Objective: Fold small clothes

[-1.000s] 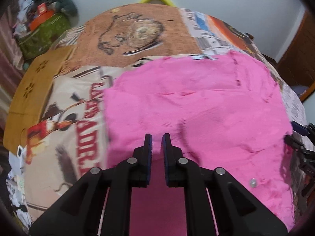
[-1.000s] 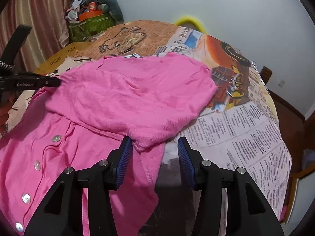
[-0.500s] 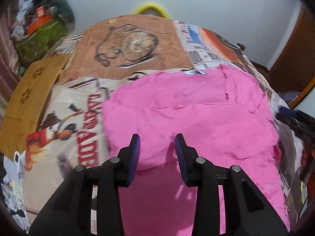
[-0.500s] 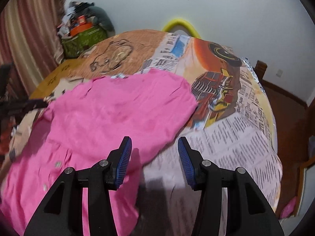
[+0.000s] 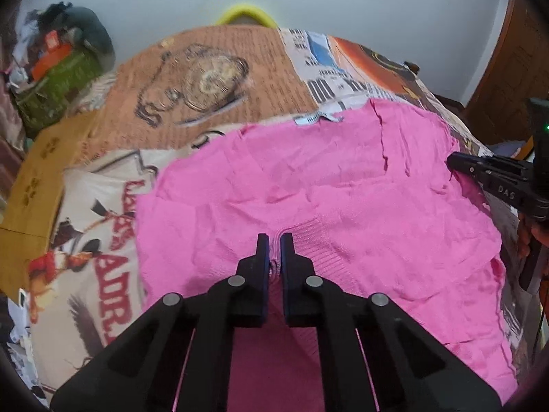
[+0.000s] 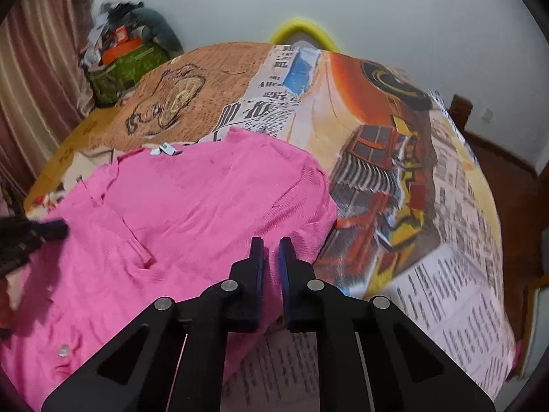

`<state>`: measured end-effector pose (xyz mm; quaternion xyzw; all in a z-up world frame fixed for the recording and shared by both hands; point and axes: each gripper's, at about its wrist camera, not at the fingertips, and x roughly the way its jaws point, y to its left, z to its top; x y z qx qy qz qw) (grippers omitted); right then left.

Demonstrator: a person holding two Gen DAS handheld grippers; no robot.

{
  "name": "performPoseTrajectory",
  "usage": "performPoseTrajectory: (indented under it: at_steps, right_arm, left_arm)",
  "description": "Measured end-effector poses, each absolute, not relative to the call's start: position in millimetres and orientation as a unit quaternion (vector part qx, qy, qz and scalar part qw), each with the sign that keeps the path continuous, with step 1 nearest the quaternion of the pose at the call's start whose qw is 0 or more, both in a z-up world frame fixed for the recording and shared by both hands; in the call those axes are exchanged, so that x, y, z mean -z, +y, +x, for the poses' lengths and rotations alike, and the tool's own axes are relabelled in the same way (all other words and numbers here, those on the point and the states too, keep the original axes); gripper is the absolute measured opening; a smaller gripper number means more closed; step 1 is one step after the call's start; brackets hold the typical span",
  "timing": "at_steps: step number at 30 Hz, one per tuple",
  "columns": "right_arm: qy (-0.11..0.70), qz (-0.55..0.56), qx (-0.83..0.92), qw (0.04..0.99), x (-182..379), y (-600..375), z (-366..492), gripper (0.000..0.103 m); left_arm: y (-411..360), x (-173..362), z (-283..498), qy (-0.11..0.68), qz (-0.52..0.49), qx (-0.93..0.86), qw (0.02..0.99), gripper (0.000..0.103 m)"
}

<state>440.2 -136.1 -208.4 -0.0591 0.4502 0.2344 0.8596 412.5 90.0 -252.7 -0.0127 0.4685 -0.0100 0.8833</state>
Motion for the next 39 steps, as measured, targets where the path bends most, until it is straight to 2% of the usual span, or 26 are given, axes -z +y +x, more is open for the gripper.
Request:
performPoseTrajectory:
  at_steps: [4, 9, 12, 13, 14, 20, 23, 28, 35, 39]
  right_arm:
    - [0.450, -0.058, -0.232, 0.860, 208, -137, 444, 0.006]
    - [0.459, -0.052, -0.239, 0.854, 199, -138, 435, 0.007]
    - [0.456, -0.054, -0.247, 0.853, 185, -143, 418, 0.021]
    - [0.454, -0.054, -0.249, 0.854, 182, -144, 414, 0.030]
    - [0.450, -0.054, -0.252, 0.855, 176, -147, 407, 0.037]
    - [0.445, -0.058, -0.272, 0.851, 154, -160, 361, 0.040]
    - [0.448, -0.059, -0.272, 0.850, 153, -166, 338, 0.049]
    - [0.475, -0.056, -0.277, 0.833, 164, -170, 307, 0.050]
    - [0.517, -0.067, -0.282, 0.806, 195, -169, 265, 0.050]
    - [0.539, -0.051, -0.281, 0.792, 210, -170, 255, 0.050]
  left_arm:
    - [100, 257, 412, 0.481, -0.015, -0.005, 0.876, 0.006]
    - [102, 248, 400, 0.489, -0.006, -0.009, 0.872, 0.012]
    - [109, 233, 385, 0.481, -0.014, -0.013, 0.877, 0.028]
    - [112, 229, 380, 0.479, -0.018, -0.014, 0.878, 0.037]
    - [116, 225, 374, 0.476, -0.022, -0.016, 0.879, 0.040]
    - [143, 211, 335, 0.488, -0.051, -0.038, 0.871, 0.045]
    - [149, 211, 312, 0.494, -0.050, -0.051, 0.866, 0.050]
    - [148, 225, 281, 0.520, -0.063, -0.046, 0.851, 0.054]
    - [125, 261, 252, 0.564, -0.074, -0.013, 0.823, 0.054]
    - [117, 261, 239, 0.551, -0.082, -0.009, 0.830, 0.053]
